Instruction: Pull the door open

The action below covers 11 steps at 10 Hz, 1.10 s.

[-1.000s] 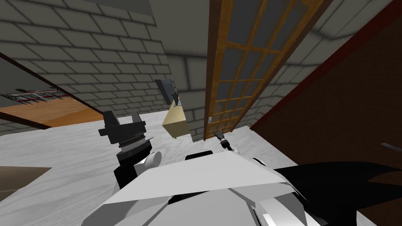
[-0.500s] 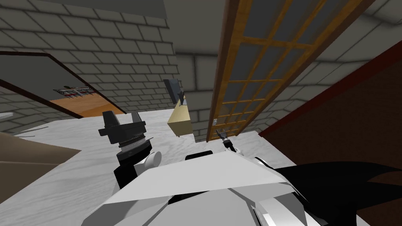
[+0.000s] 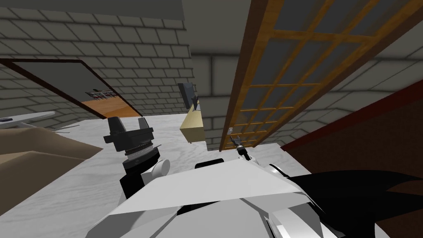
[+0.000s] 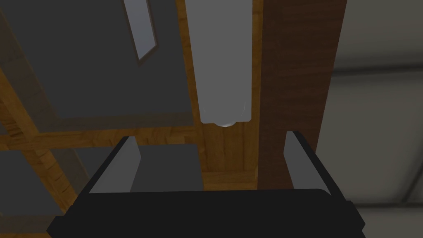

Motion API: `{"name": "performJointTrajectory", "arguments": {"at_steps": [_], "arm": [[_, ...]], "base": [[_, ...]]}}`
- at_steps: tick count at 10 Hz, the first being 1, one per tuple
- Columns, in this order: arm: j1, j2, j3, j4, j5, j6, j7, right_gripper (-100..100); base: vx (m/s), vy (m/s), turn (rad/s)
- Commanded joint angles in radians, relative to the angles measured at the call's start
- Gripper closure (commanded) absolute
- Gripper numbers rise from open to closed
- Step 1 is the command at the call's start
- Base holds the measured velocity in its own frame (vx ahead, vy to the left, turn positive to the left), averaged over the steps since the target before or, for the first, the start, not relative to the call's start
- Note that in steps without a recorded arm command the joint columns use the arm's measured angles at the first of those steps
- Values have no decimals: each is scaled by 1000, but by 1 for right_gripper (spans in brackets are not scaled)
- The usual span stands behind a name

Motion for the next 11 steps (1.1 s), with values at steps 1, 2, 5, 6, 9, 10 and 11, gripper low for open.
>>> {"name": "performJointTrajectory", "arguments": {"at_steps": [1,2,5,6,9,10,11], "arm": [[15,-11,-4,-20,-34,8,14,-100],[15,-11,-4,-20,-34,8,14,-100],[12,-37,-10,1,-107,2,31,-100],[11,-43,-11,6,-124,0,35,-100],[30,-41,-8,-7,-126,10,40,-100],[30,-41,-8,-7,-126,10,40,100],[30,-41,-8,-7,-126,10,40,100]], "base": [[69,0,281],[57,-6,80],[83,-5,258],[84,-14,121],[9,3,38],[-10,6,-12],[2,-5,-22]]}}
